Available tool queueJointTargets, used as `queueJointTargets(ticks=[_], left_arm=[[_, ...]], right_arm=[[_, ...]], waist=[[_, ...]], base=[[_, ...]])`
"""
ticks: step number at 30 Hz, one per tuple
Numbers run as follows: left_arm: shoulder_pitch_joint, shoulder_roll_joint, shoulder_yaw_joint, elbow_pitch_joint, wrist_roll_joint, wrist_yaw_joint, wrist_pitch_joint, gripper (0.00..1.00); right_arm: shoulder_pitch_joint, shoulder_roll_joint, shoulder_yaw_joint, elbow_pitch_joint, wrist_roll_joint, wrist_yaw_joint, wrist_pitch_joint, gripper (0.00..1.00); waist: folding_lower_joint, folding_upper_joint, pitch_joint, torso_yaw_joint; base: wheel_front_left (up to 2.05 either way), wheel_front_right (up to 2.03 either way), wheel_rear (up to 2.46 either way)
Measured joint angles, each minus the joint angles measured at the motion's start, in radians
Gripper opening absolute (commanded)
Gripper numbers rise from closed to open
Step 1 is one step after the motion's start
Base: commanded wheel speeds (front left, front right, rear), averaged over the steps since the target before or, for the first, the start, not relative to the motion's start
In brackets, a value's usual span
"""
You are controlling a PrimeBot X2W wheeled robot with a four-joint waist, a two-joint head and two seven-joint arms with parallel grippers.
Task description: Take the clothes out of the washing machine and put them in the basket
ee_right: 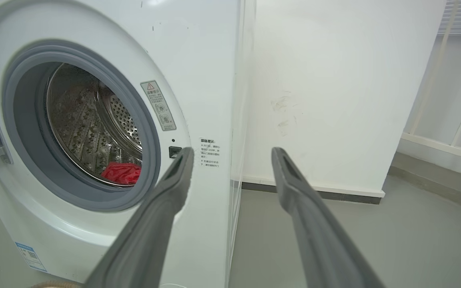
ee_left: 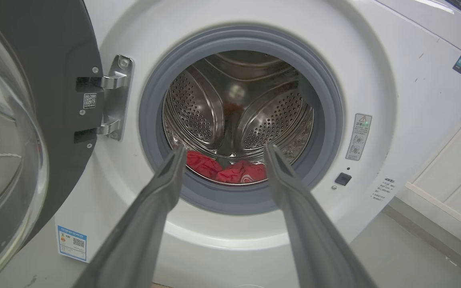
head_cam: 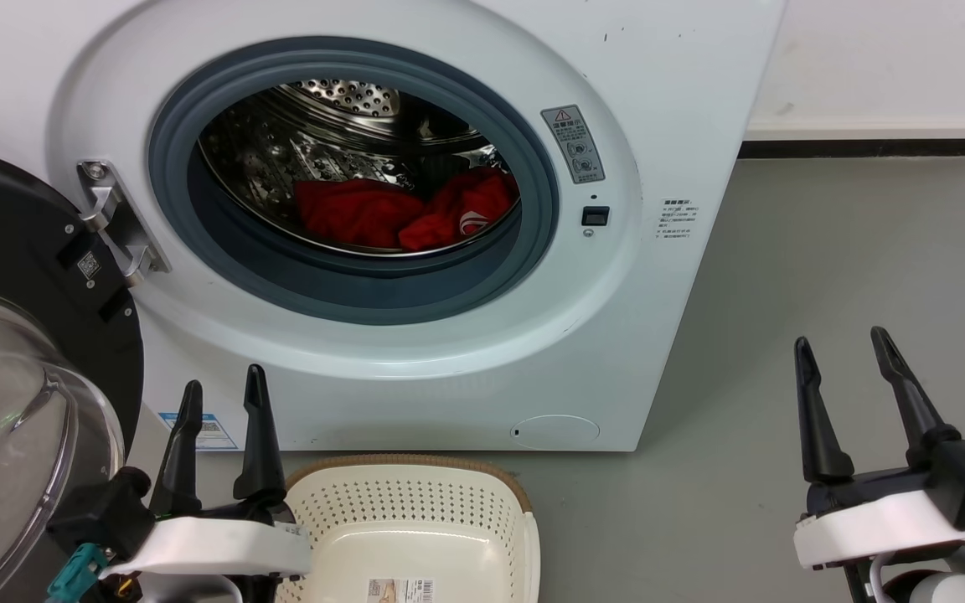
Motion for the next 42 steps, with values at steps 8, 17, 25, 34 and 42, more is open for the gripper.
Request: queueJointTargets(ticks=[8,17,25,34,42], left_arm=[[0.011,0.000,-0.027,0.009,0.117,0.021,-0.017,1.00],[0.019,0.002,-0.067,0.040,0.245,0.038,-0.037,1.00],[0.025,0.007,-0.083,0.073,0.312,0.044,-0.054,1.00],[0.032,0.009,-0.092,0.089,0.363,0.036,-0.071,1.00],[0.033,0.009,-0.104,0.092,0.427,0.026,-0.082,1.00]], right_arm=[[0.016,0.000,0.006,0.011,-0.086,0.000,-0.018,1.00],[0.032,-0.001,-0.007,0.053,-0.093,0.000,-0.039,1.00],[0.035,0.000,-0.020,0.116,-0.045,0.001,-0.053,1.00],[0.035,-0.002,-0.024,0.145,-0.087,0.000,-0.070,1.00],[0.035,-0.002,-0.016,0.145,-0.147,0.000,-0.084,1.00]], waist=[[0.0000,0.0000,-0.003,-0.003],[0.0000,0.0000,-0.004,-0.006],[0.0000,0.0000,0.002,-0.008],[0.0000,0.0000,0.002,-0.013],[0.0000,0.0000,0.002,-0.016]], base=[[0.00,0.00,0.00],[0.00,0.00,0.00],[0.00,0.00,0.00],[0.00,0.00,0.00],[0.00,0.00,0.00]])
